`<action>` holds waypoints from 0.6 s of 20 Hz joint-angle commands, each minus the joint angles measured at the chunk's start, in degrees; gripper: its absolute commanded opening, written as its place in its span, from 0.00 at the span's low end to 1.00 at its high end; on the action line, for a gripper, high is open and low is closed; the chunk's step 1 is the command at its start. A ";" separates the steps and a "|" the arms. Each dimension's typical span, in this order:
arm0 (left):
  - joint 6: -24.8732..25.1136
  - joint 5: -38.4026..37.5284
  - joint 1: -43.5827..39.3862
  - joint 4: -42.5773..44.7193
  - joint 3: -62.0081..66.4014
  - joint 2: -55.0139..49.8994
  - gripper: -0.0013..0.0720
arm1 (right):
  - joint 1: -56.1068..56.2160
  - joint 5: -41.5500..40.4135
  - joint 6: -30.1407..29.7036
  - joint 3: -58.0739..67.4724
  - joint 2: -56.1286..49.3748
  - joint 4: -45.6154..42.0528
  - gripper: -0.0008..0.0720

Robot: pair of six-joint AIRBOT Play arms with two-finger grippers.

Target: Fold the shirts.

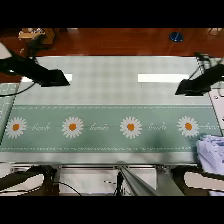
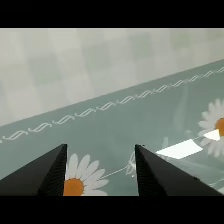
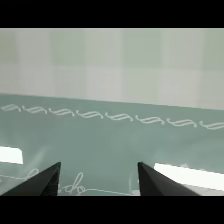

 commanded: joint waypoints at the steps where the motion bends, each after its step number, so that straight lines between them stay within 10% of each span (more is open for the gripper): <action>1: -5.88 -0.42 -9.14 13.40 0.02 -4.57 0.73 | 11.78 -1.16 -0.57 1.31 -2.99 -12.31 0.72; 12: -10.95 -2.01 -11.17 14.43 0.02 -9.18 0.73 | 12.98 -0.94 3.82 1.31 -2.97 -11.50 0.72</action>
